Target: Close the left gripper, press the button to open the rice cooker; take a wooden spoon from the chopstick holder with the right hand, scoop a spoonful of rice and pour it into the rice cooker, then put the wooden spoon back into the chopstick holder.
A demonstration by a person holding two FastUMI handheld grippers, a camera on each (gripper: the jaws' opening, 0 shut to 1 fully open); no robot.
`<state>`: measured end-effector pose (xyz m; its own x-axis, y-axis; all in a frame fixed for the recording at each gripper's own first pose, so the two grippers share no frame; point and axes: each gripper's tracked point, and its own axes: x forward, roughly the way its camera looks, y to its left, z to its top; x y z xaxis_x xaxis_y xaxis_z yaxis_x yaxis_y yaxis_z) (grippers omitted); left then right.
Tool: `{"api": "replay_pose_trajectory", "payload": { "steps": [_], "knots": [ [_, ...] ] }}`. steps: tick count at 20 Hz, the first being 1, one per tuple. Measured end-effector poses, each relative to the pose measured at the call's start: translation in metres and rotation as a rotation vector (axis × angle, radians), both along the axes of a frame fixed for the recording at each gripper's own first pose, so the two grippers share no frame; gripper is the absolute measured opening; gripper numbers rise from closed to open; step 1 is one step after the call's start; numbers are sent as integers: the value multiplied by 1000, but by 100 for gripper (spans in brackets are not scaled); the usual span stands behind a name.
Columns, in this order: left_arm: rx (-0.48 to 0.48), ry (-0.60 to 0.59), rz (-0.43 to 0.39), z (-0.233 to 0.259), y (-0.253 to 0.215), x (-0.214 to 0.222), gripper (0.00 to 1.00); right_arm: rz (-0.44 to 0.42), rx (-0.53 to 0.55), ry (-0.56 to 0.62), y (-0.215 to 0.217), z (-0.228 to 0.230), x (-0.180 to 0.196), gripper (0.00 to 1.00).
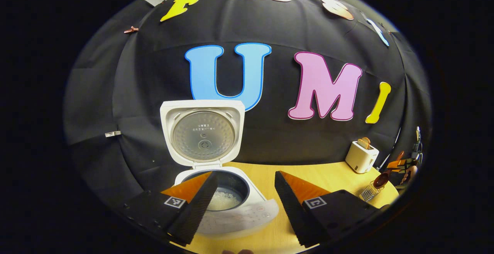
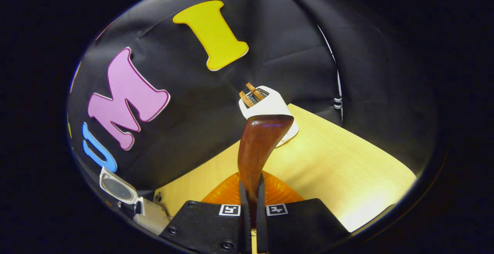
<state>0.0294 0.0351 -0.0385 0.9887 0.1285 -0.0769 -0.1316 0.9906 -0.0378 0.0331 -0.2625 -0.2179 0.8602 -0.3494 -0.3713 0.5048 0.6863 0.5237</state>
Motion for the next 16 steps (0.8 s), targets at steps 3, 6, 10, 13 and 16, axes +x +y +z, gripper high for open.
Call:
{"api": "replay_pose_trajectory", "payload": {
  "steps": [3,6,10,13,16],
  "knots": [
    [13,5,6,1,3,-2,95,32,-40,37,11,-13,11,9],
    [20,9,4,2,3,-3,95,35,-75,110,14,-33,14,9],
    [26,13,4,2,6,-3,92,62,-114,157,14,-51,20,10],
    [23,15,5,1,9,-3,95,86,-140,183,27,-56,20,11],
    [27,13,0,2,9,-1,95,82,-138,191,26,-56,19,17]
  ]
}}
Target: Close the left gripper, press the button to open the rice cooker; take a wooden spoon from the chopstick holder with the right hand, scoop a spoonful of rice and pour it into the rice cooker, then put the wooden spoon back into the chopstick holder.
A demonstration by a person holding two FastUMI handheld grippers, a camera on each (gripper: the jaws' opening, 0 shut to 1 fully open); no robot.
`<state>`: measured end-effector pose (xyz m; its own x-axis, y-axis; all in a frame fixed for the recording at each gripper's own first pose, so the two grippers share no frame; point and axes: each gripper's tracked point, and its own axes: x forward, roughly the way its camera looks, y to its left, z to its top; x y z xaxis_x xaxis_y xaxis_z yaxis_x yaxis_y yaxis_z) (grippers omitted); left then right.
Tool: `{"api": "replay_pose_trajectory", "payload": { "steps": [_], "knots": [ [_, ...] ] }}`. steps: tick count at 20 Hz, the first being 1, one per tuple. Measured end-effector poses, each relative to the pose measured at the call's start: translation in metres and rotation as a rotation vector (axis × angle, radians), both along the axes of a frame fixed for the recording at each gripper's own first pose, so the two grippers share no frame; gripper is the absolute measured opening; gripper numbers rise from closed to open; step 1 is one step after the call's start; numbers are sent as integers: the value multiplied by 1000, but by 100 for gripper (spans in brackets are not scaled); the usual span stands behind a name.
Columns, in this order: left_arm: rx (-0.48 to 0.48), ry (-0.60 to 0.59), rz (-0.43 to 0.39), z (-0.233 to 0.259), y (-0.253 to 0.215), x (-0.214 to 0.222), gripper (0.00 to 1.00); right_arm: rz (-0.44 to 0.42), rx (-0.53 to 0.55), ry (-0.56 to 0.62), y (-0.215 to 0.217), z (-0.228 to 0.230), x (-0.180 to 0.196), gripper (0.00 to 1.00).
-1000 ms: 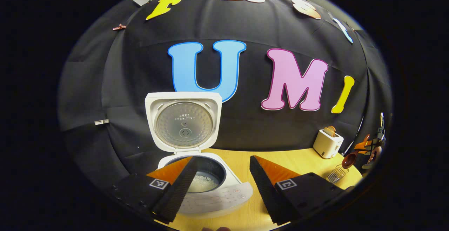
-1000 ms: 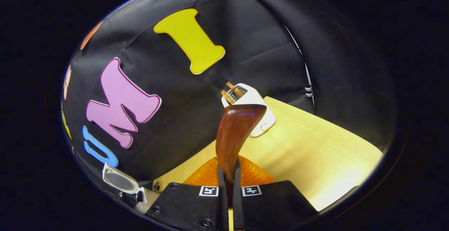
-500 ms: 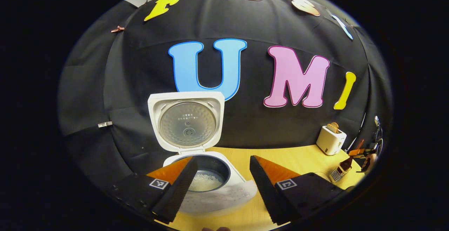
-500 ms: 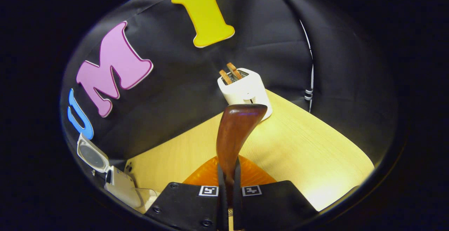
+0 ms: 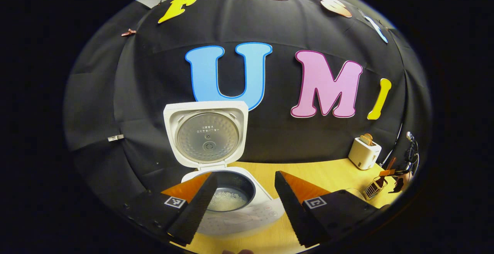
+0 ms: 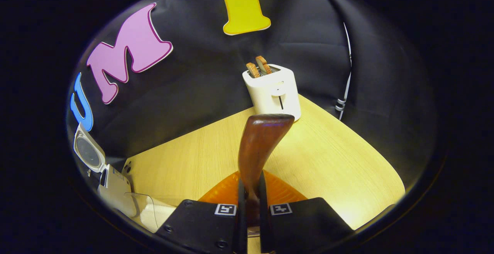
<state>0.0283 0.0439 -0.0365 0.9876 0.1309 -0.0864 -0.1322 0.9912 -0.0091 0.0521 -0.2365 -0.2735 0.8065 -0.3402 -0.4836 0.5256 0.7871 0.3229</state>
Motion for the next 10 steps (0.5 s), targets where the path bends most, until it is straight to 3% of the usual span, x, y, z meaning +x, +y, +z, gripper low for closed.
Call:
{"api": "replay_pose_trajectory", "payload": {
  "steps": [3,4,5,7,8,9,10],
  "knots": [
    [-1,-7,-11,3,-1,2,92,-11,10,-17,-4,7,-2,18],
    [-1,-10,-15,4,-1,3,95,-19,13,-9,-6,7,-6,13],
    [-3,-11,-18,4,-2,3,95,-25,8,-10,-9,10,-10,32],
    [-9,-19,-26,6,-4,6,95,-42,-4,-18,-15,19,-18,33],
    [-12,-22,-32,7,-5,7,95,-50,-6,-25,-16,24,-22,18],
    [-13,-25,-36,8,-6,7,95,-54,-11,-29,-17,29,-28,19],
    [-14,-28,-40,9,-7,8,95,-62,-23,-32,-20,36,-35,39]
  ]
}}
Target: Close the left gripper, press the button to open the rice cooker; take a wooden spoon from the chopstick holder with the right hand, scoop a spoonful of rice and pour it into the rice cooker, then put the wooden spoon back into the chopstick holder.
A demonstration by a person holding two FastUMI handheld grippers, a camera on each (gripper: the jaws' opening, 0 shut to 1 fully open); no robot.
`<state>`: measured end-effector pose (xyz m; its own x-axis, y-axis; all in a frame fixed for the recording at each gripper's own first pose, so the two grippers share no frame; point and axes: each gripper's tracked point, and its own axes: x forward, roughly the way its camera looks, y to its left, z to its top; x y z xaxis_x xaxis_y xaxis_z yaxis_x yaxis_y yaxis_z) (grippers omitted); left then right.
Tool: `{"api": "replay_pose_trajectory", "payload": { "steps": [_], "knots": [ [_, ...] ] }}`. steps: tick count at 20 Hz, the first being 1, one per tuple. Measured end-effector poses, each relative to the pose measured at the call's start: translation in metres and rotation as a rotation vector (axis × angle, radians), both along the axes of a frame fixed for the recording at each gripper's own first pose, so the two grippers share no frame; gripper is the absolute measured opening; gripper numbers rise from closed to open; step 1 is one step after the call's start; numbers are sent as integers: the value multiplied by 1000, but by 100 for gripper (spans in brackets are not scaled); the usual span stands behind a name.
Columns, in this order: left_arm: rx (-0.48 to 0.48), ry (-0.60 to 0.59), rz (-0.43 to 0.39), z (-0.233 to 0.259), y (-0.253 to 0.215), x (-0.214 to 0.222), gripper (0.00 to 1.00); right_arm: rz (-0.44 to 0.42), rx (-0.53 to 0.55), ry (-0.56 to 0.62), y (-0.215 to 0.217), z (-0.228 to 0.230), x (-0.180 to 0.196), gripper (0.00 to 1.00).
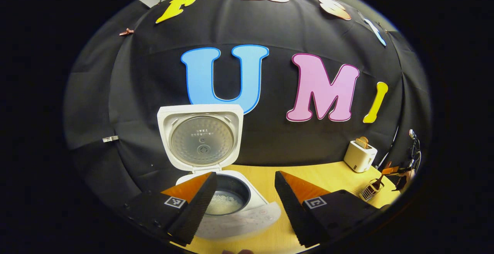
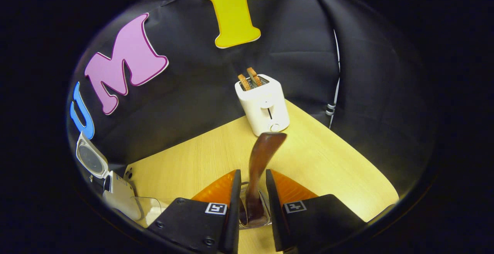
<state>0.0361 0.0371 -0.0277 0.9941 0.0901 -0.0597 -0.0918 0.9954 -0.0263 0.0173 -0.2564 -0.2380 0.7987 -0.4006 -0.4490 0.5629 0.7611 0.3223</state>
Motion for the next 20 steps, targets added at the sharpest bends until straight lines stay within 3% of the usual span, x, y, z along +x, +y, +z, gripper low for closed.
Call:
{"api": "replay_pose_trajectory", "payload": {
  "steps": [1,2,3,4,8,9,10,11,12,18,20],
  "knots": [
    [-3,-5,-4,1,0,1,95,-6,-10,-7,-2,7,-5,39],
    [-7,-12,-7,3,0,2,95,-10,-16,-18,-1,15,-12,24],
    [-12,-19,-10,5,0,3,95,-9,-24,-29,1,22,-17,24],
    [-18,-24,-11,7,0,5,95,1,-34,-35,4,30,-22,40],
    [-33,-51,-7,16,7,12,95,76,-108,-45,30,60,-39,49],
    [-32,-60,-6,20,8,13,95,103,-124,-51,41,67,-41,36],
    [-32,-67,-7,24,10,15,95,132,-136,-56,54,73,-41,41],
    [-31,-74,-7,26,13,16,95,161,-147,-68,69,82,-42,59],
    [-31,-83,-7,30,15,18,95,181,-151,-79,74,87,-41,67],
    [-7,-142,4,68,41,37,95,355,-117,-182,162,126,-24,84],
    [19,-184,22,95,56,49,95,392,-136,-193,179,136,-21,85]
  ]
}}
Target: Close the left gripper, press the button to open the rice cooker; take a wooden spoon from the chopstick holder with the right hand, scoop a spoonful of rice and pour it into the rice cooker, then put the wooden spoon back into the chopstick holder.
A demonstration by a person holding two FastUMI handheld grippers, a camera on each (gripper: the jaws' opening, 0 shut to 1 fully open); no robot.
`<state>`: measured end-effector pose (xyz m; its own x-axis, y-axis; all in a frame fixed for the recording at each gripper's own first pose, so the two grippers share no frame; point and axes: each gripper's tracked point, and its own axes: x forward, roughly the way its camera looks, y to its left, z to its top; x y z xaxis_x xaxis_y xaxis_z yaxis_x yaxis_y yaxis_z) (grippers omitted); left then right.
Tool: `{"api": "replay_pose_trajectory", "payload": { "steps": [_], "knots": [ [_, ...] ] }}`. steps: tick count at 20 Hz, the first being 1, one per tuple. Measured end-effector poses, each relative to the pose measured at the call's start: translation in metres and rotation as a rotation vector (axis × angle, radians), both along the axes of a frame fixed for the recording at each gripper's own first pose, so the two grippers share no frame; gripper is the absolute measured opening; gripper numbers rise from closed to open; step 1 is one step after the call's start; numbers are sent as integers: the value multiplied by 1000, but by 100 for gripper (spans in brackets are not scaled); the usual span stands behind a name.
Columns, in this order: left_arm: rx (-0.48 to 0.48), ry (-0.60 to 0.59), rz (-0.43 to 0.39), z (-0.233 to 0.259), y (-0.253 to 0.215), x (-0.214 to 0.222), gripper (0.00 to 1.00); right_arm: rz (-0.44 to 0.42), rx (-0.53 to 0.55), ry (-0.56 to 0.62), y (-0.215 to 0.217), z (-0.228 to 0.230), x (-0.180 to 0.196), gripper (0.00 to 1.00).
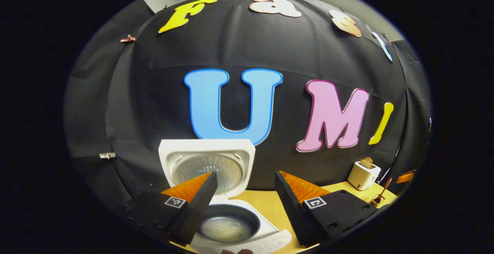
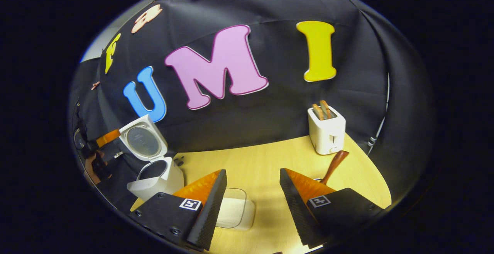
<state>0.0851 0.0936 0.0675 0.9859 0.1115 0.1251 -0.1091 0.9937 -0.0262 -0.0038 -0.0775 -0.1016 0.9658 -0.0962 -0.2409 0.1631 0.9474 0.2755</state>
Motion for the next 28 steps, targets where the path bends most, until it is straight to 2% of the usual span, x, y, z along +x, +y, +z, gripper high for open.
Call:
{"api": "replay_pose_trajectory", "payload": {
  "steps": [2,5,11,14,18,19,22,28],
  "knots": [
    [8,-33,34,25,21,16,95,27,-13,-8,14,6,3,85],
    [3,-7,127,43,59,44,95,53,-24,-4,28,7,5,85],
    [75,0,167,69,86,99,95,55,-37,29,32,4,5,85],
    [80,42,184,62,101,128,94,53,-45,39,32,3,2,85],
    [39,135,207,32,119,151,94,49,-54,51,31,0,0,85],
    [31,174,214,19,121,153,94,45,-53,50,30,0,-1,85],
    [-44,166,204,14,118,143,97,38,-47,56,26,-2,-2,85],
    [-22,145,190,-3,85,98,98,41,-39,79,24,-11,2,85]
  ]
}}
